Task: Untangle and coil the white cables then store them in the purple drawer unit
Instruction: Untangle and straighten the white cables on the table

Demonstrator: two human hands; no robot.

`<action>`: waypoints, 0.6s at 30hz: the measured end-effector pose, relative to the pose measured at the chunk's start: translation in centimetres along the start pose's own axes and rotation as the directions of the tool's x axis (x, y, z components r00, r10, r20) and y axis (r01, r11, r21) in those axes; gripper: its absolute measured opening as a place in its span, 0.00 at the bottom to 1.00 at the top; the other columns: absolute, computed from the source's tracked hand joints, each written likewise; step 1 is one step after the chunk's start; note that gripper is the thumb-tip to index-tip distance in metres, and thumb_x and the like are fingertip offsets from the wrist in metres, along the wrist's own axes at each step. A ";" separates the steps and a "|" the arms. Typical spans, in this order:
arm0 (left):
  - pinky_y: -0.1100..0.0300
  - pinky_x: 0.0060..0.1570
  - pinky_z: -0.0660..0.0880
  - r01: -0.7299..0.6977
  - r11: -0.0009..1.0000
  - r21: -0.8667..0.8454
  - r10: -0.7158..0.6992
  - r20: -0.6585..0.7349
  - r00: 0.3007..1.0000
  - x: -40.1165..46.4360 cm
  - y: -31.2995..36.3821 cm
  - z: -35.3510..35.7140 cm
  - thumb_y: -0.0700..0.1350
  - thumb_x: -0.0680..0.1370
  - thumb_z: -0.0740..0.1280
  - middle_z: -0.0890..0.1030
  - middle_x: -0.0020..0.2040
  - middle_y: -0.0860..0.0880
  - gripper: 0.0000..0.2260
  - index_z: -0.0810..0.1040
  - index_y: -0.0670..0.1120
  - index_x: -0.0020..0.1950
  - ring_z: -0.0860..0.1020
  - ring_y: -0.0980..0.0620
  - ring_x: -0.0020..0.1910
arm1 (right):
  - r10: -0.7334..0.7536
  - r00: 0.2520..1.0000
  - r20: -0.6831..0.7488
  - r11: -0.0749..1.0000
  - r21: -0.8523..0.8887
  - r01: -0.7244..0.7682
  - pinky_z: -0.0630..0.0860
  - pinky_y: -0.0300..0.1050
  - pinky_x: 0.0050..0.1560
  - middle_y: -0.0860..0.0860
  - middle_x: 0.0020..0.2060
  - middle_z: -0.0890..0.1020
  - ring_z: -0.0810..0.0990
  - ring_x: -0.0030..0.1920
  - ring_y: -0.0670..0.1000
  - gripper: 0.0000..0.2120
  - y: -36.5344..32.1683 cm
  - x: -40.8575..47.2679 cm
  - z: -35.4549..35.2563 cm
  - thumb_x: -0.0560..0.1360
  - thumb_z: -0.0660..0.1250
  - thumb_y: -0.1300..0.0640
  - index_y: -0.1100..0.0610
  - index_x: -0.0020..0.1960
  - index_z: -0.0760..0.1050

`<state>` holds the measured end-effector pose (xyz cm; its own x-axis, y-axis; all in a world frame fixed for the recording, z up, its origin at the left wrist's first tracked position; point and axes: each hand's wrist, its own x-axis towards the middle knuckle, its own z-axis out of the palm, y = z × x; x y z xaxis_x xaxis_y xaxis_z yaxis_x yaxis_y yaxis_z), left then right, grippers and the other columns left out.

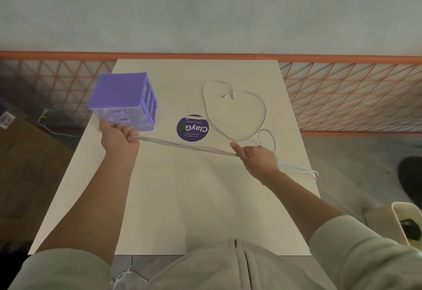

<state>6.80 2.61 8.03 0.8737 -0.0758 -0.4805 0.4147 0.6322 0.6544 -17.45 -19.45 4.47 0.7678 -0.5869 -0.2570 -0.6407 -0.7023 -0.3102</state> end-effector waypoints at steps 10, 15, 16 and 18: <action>0.63 0.22 0.54 -0.124 0.871 0.476 0.120 0.038 0.992 -1.9 -1.5 -0.7 0.54 0.79 0.64 0.58 0.25 0.55 0.17 0.62 0.51 0.34 0.56 0.56 0.22 | 0.230 0.973 0.009 0.973 0.024 -0.230 0.68 0.44 0.33 0.52 0.31 0.75 0.74 0.29 0.54 0.31 4.3 -0.1 -0.8 0.80 0.44 0.35 0.55 0.33 0.70; 0.63 0.28 0.60 -0.375 0.480 0.793 0.046 0.404 0.914 -4.5 -5.0 1.2 0.48 0.75 0.72 0.66 0.26 0.57 0.11 0.71 0.52 0.37 0.62 0.59 0.24 | 0.228 0.973 0.015 0.957 0.180 -0.227 0.68 0.42 0.27 0.52 0.30 0.75 0.77 0.28 0.58 0.29 2.8 0.4 -1.3 0.81 0.47 0.38 0.56 0.33 0.71; 0.65 0.30 0.62 -0.433 0.422 0.797 0.003 0.477 0.879 -5.1 -6.0 1.6 0.45 0.75 0.73 0.69 0.29 0.58 0.07 0.75 0.52 0.41 0.65 0.61 0.25 | 0.217 0.976 0.012 0.954 0.210 -0.214 0.67 0.41 0.26 0.52 0.31 0.75 0.77 0.29 0.58 0.27 2.6 0.4 -1.5 0.81 0.48 0.39 0.55 0.34 0.71; 0.70 0.35 0.67 -0.523 0.308 0.795 -0.102 0.574 0.813 -6.6 -7.9 2.5 0.45 0.76 0.72 0.76 0.37 0.57 0.06 0.81 0.51 0.51 0.73 0.62 0.33 | 0.187 0.982 0.007 0.952 0.245 -0.183 0.65 0.40 0.25 0.52 0.31 0.75 0.78 0.29 0.59 0.25 2.0 0.5 -1.7 0.80 0.49 0.42 0.54 0.33 0.70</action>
<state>-1.59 -3.82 7.42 0.8137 -0.5684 -0.1221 -0.1269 -0.3786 0.9168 -18.37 -21.83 5.26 0.6348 -0.7047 -0.3169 -0.7498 -0.4627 -0.4729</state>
